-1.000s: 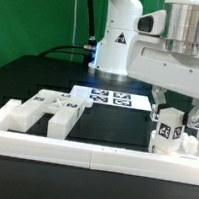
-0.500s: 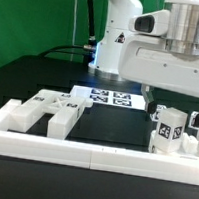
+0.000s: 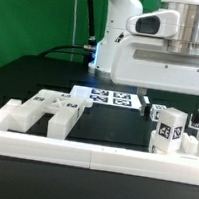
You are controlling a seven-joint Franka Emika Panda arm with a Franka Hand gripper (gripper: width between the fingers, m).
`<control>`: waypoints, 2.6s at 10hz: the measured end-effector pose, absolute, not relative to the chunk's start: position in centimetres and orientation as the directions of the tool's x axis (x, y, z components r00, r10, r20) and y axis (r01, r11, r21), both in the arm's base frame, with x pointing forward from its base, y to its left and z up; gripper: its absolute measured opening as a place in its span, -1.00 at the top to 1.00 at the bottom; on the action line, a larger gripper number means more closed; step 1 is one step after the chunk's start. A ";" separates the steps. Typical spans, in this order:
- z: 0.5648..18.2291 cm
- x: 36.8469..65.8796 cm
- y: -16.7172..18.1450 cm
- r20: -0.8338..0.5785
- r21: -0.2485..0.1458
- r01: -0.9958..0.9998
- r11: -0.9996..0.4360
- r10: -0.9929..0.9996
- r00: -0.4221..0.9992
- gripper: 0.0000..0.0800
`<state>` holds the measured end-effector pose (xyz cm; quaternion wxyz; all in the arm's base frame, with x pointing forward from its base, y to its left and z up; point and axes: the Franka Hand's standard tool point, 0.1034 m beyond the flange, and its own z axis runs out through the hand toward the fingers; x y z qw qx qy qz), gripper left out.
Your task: Assemble chair
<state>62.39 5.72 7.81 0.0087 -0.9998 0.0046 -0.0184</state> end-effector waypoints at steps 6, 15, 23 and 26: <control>7.8 62.4 5.5 0.038 0.002 0.332 -0.943 0.332 0.943 -0.62; 7.7 62.3 5.6 0.034 -0.020 -0.092 -0.996 -0.093 0.995 0.28; 7.6 62.3 6.3 0.015 -0.055 -0.719 -0.693 -0.720 0.693 0.27; 7.6 62.3 6.4 0.002 -0.060 -0.826 -0.561 -0.827 0.561 0.27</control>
Offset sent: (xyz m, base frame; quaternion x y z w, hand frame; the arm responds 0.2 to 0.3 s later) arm 0.0030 0.0023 0.0001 0.0017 -0.0010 -0.2063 0.9785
